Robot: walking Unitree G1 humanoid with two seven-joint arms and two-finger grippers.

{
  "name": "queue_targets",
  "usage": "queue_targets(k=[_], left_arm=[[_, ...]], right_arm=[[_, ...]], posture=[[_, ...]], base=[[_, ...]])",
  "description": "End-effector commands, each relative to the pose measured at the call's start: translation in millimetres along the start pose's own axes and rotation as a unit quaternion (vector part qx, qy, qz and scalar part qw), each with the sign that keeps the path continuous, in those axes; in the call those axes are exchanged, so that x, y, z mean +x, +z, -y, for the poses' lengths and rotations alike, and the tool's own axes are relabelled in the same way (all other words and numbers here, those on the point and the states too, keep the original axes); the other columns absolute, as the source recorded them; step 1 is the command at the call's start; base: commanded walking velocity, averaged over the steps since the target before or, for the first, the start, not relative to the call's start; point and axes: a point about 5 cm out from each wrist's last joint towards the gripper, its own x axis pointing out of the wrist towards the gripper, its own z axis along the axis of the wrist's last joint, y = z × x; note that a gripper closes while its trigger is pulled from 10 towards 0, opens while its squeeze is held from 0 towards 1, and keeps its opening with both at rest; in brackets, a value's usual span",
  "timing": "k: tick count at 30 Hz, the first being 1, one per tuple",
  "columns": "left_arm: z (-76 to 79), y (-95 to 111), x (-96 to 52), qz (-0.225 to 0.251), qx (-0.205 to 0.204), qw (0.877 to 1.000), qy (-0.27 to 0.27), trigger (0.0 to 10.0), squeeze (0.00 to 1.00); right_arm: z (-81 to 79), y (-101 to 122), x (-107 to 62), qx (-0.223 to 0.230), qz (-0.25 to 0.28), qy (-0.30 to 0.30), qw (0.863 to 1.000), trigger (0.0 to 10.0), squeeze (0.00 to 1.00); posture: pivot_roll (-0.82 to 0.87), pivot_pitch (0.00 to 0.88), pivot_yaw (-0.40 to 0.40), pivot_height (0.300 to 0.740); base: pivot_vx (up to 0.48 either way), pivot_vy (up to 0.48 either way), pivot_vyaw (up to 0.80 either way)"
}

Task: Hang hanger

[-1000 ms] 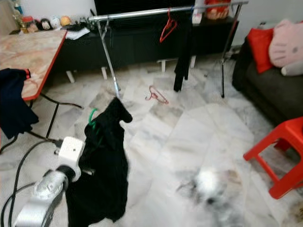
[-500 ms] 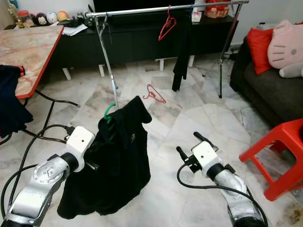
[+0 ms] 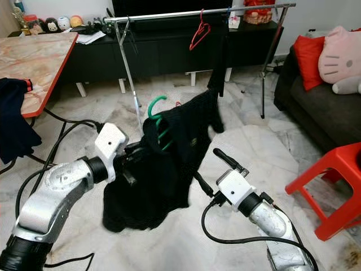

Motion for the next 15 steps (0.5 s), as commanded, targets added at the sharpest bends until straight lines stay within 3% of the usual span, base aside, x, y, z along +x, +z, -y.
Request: queue_targets(k=[1, 2, 3, 7, 8, 9, 10, 12, 15], left_arm=[[4.3, 12, 0.8, 0.016, 0.015, 0.999, -0.027, 10.0, 0.00], [8.0, 13, 1.7, 0.020, 0.012, 0.999, -0.041, 10.0, 0.00], [9.2, 14, 2.2, 0.022, 0.009, 0.999, -0.044, 10.0, 0.00], [11.8, 14, 4.4, 0.023, 0.005, 0.998, -0.051, 10.0, 0.00], [12.0, 14, 4.6, 0.022, 0.005, 0.998, -0.052, 10.0, 0.00], [12.0, 14, 4.6, 0.022, 0.005, 0.998, -0.052, 10.0, 0.00], [12.0, 14, 4.5, 0.022, 0.004, 0.998, -0.053, 10.0, 0.00], [12.4, 16, 4.2, 0.023, 0.003, 0.998, -0.055, 10.0, 0.00], [14.7, 21, 5.4, 0.032, 0.003, 0.997, -0.068, 10.0, 0.00]], right_arm=[[0.8, 4, -0.9, 0.006, 0.002, -0.011, 1.000, 10.0, 0.00], [0.5, 6, -0.7, 0.019, 0.006, -0.022, 1.000, 10.0, 0.77], [0.3, 6, -0.7, 0.020, 0.006, -0.025, 0.999, 10.0, 1.00], [-1.6, 5, -1.1, 0.016, -0.004, -0.046, 0.999, 10.0, 1.00], [-1.1, 3, -1.5, 0.014, -0.008, -0.055, 0.998, 10.0, 0.50], [-1.1, 3, -1.5, 0.014, -0.008, -0.055, 0.998, 10.0, 0.50], [-0.4, 2, -1.8, 0.016, -0.011, -0.062, 0.998, 10.0, 0.00], [-0.3, 0, -2.4, 0.025, -0.016, -0.068, 0.997, 10.0, 0.00], [-11.9, -2, -1.0, 0.046, -0.021, -0.032, 0.998, 10.0, 0.00]], posture=[[-0.08, 0.000, 0.008, 0.740], [-0.08, 0.000, 0.008, 0.740], [-0.08, 0.000, 0.008, 0.740], [-0.08, 0.000, 0.006, 0.740], [-0.08, 0.000, 0.005, 0.740], [-0.08, 0.000, 0.005, 0.740], [-0.08, 0.000, 0.005, 0.740], [-0.08, 0.000, 0.003, 0.740], [-0.08, 0.000, 0.000, 0.740]], base=[[0.000, 0.000, 0.00], [0.000, 0.000, 0.00], [0.000, 0.000, 0.00], [0.000, 0.000, 0.00], [0.000, 0.000, 0.00], [0.000, 0.000, 0.00], [0.000, 0.000, 0.00], [0.000, 0.000, 0.00], [0.000, 0.000, 0.00]])
